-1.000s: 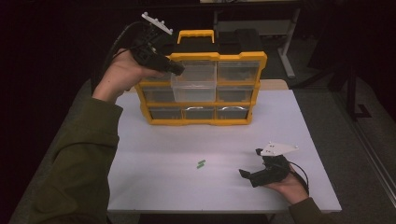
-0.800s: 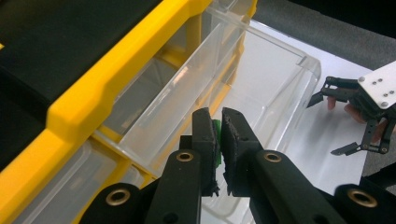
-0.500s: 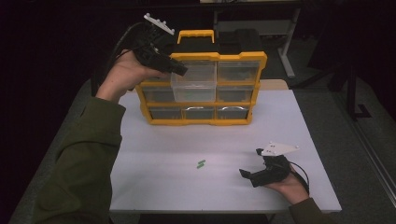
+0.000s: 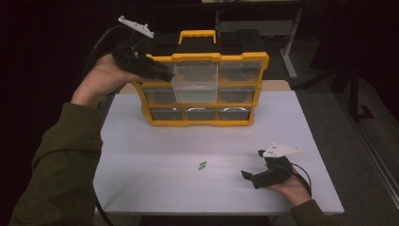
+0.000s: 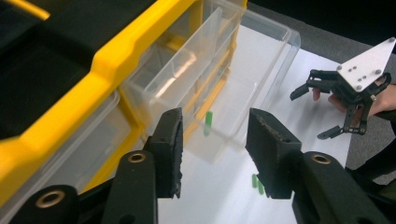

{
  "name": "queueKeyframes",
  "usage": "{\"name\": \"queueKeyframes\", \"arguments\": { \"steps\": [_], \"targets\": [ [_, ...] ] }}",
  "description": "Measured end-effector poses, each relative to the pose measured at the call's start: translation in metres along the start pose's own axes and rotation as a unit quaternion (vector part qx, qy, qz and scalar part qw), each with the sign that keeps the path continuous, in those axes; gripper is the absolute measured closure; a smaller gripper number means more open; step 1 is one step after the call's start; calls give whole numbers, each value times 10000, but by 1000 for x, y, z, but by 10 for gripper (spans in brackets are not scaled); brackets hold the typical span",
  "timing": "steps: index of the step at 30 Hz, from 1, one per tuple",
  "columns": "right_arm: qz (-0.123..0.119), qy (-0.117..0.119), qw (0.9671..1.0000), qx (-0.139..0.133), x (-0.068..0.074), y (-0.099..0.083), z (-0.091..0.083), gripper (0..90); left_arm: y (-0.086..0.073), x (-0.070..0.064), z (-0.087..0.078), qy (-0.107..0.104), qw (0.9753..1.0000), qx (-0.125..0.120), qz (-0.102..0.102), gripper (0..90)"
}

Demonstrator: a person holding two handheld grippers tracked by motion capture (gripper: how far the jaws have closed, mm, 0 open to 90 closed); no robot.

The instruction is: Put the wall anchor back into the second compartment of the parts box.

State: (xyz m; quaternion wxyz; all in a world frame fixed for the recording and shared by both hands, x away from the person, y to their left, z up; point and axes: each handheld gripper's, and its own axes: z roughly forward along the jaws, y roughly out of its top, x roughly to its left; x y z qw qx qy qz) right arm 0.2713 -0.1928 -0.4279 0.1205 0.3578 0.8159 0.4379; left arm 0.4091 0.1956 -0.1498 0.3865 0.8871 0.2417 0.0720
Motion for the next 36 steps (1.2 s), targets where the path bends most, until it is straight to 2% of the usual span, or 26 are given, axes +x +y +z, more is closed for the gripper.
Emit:
{"name": "queueKeyframes", "arguments": {
  "steps": [4, 10, 13, 17, 19, 22, 23, 26, 28, 34, 35, 36],
  "targets": [
    [-8, -3, 10000, 1, 0, 0, 0, 0, -12, 2, -3, 8, 10000, 9, -19, 508],
    [-12, -14, 10000, 4, 0, 0, 1, 0, -31, 2, -2, 72, 9999, -74, 27, 388],
    [-25, -18, 10000, 8, 0, 0, 1, 0, -41, 1, 2, 203, 9998, -78, 38, 339],
    [-22, -21, 10000, 13, 0, -1, 1, 0, -53, -1, 11, 280, 9995, -63, 127, 282],
    [-26, -22, 10000, 6, 0, -1, 1, 0, -63, -2, 18, 259, 9996, -46, 104, 257],
    [-23, -21, 10000, 4, 0, -1, 1, 0, -69, -3, 23, 297, 9995, -32, 104, 222],
    [-23, -22, 10000, 2, 0, -1, 1, 0, -72, -4, 26, 279, 9996, -51, 50, 214],
    [-21, -24, 10000, 3, 0, -1, 1, 0, -79, -5, 33, 262, 9995, 8, 186, 190],
    [-22, -23, 10000, 8, 0, -1, 1, 0, -84, -6, 38, 231, 9995, -19, 195, 169],
    [-26, -21, 10000, 2, 0, 0, 1, 0, -100, -9, 56, 195, 9997, 5, 148, 114],
    [-26, -21, 10000, 2, 0, 0, 1, 0, -103, -8, 59, 193, 9996, 21, 192, 114],
    [-19, -19, 10000, 5, 0, 0, 1, 0, -106, -10, 63, 165, 9998, -16, 129, 89]
  ]
}}
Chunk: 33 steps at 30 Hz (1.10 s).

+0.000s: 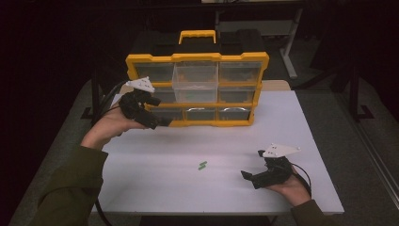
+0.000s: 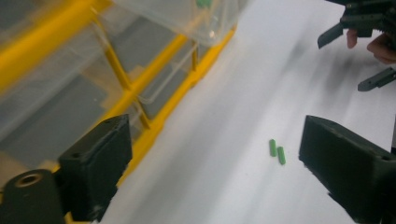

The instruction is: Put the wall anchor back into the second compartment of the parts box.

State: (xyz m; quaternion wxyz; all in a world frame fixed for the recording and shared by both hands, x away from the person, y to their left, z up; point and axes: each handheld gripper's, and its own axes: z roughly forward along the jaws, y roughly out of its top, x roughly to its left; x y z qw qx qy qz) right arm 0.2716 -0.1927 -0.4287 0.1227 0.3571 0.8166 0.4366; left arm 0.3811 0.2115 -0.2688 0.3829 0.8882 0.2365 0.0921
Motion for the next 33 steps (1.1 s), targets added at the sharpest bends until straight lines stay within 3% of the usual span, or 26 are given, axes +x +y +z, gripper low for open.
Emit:
{"name": "queueKeyframes", "arguments": {
  "steps": [2, 5, 9, 15, 16, 17, 19, 26, 33],
  "targets": [
    [-10, -3, 10000, -3, 0, 0, 0, 0, -5, -1, 6, -25, 9999, 89, 62, 83],
    [-6, -1, 10000, -8, 0, 0, 0, 0, -11, -5, 16, -65, 10000, 72, -15, 44],
    [1, 2, 10000, -1, 0, 0, 0, 0, -19, -7, 25, -134, 9999, -65, 43, 19],
    [6, 1, 10000, -1, 0, 0, 0, 0, -30, -13, 43, -167, 9999, -4, 29, 0],
    [4, 4, 10000, -3, 0, 0, 0, 0, -31, -13, 46, -176, 9998, 54, 112, 0],
    [4, 3, 10000, -2, 0, 0, 0, 0, -33, -16, 50, -239, 9997, 23, -46, 0],
    [5, 5, 10000, -4, 0, 0, 0, 0, -35, -18, 56, -238, 9997, 48, 61, 0],
    [13, 8, 10000, -11, 0, 0, -1, 0, -40, -33, 81, -386, 9992, 114, -15, 0],
    [-15, 14, 10000, -21, -1, 0, -1, 0, -45, -46, 108, -536, 9978, 372, 69, 1]
  ]
}}
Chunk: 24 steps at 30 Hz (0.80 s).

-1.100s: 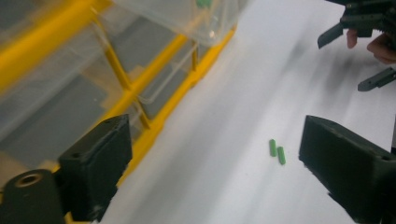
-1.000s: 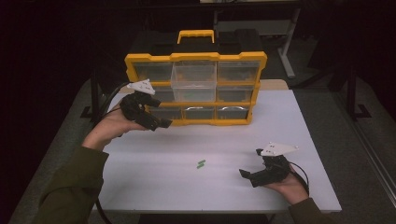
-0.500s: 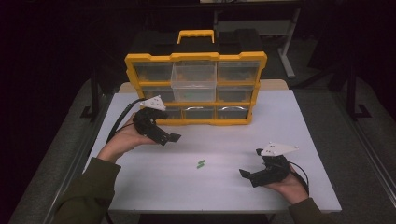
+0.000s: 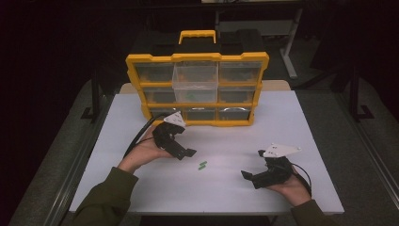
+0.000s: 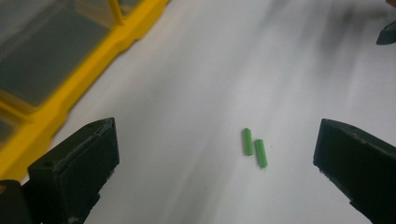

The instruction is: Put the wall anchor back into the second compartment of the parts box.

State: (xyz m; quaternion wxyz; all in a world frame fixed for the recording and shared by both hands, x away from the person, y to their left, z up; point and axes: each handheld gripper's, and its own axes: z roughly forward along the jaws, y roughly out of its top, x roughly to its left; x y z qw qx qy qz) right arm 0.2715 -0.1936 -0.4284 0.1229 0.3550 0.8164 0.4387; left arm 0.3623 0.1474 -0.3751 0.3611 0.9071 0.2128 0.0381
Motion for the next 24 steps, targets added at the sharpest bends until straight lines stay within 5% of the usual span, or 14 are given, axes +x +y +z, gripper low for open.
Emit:
{"name": "queueKeyframes", "arguments": {
  "steps": [10, 11, 14, 24],
  "targets": [
    [-13, 1, 10000, 7, 0, 0, 0, 0, -3, -8, 27, -149, 9995, 248, 79, 104],
    [-12, 1, 10000, 8, 0, 0, 0, 0, -3, -11, 30, -161, 9997, 143, -81, 119],
    [-20, 7, 10000, 6, 0, 0, 0, 0, -3, -12, 34, -192, 9996, 217, -52, 158],
    [7, 23, 10000, 13, 0, 0, 0, 0, -6, -17, 50, -322, 9984, 472, 11, 385]
  ]
}}
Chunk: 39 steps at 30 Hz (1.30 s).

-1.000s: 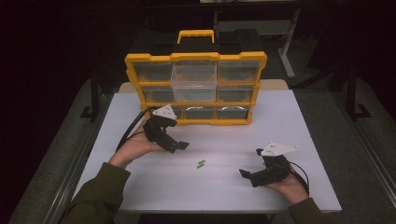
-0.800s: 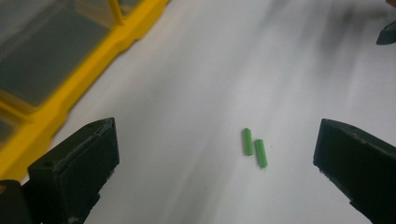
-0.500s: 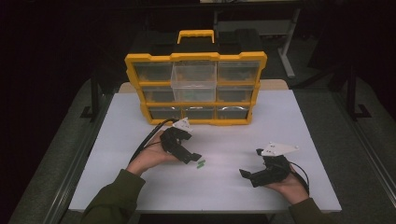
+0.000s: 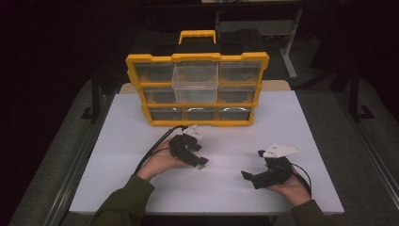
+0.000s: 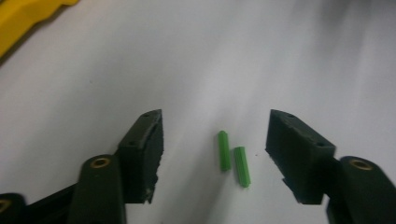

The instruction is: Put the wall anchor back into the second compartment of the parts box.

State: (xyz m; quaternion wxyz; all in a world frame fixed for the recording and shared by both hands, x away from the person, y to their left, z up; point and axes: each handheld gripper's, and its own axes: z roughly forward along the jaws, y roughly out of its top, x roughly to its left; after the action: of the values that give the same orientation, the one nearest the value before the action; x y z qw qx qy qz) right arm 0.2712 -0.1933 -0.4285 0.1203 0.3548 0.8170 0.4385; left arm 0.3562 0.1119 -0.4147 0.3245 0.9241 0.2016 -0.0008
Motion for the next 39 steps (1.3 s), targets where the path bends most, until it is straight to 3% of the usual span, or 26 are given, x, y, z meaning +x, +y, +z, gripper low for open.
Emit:
{"name": "queueKeyframes", "arguments": {
  "steps": [1, 15, 30, 39],
  "targets": [
    [4, 0, 10000, 2, 0, 0, 0, 0, 0, -1, 2, -32, 9999, -46, -102, 405],
    [-10, -3, 10000, -4, 0, 0, 0, 0, -3, -1, 14, -108, 9997, 181, -125, 713],
    [-32, 1, 10000, -14, 0, 0, 0, 0, -5, -4, 21, -27, 9995, 310, -7, 837],
    [-39, 1, 10000, -15, 0, 0, 0, 0, -5, -2, 20, -69, 9994, 329, -4, 843]
  ]
}}
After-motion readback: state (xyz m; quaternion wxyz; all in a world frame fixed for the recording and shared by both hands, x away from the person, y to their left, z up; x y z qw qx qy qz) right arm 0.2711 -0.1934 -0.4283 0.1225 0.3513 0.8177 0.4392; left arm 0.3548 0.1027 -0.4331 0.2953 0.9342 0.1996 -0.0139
